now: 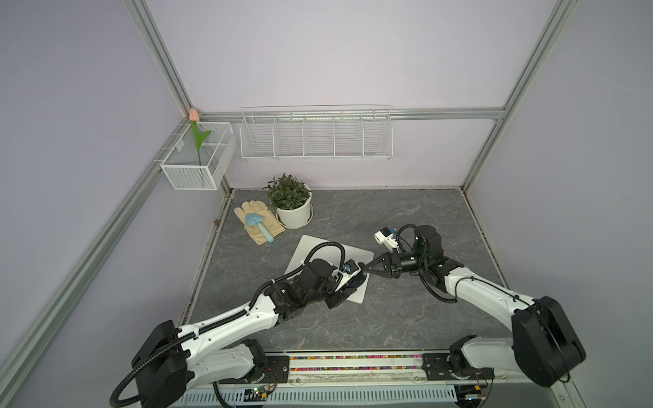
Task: Insert the wireless mouse receiver into the laptop
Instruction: Close the lid on the mouse.
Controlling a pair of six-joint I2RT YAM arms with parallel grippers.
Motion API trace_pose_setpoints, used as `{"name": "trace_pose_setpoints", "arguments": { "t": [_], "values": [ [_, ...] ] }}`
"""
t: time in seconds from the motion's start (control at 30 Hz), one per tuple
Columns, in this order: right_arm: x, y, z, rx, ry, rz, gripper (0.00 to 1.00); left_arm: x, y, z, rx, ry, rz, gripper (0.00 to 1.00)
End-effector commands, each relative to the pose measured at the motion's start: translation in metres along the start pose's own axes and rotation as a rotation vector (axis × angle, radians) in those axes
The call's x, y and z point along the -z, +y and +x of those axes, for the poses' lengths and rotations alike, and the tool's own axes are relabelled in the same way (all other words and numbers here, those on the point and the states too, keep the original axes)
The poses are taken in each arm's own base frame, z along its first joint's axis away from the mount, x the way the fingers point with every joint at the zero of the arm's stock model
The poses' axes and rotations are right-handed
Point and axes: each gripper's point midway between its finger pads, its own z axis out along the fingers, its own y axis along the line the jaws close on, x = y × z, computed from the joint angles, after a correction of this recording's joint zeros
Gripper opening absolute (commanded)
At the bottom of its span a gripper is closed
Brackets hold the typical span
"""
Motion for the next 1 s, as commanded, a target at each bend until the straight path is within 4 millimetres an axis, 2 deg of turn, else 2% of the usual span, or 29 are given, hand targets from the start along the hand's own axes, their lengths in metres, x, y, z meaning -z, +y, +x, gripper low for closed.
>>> {"name": "trace_pose_setpoints", "arguments": {
  "t": [0.0, 0.3, 0.63, 0.97],
  "values": [
    [0.005, 0.007, 0.0, -0.008, -0.01, -0.019, 0.07, 0.001, 0.002, -0.017, -0.005, -0.043, 0.008, 0.2],
    [0.005, 0.003, 0.005, -0.031, 0.0, -0.003, 0.07, 0.004, 0.002, -0.021, -0.013, -0.055, 0.01, 0.2],
    [0.004, 0.001, 0.021, -0.041, 0.037, 0.018, 0.07, 0.008, 0.002, -0.023, -0.021, -0.058, 0.007, 0.21],
    [0.005, -0.003, 0.017, -0.03, 0.015, 0.072, 0.08, 0.01, -0.01, -0.022, -0.032, -0.051, 0.075, 0.21]
  ]
}}
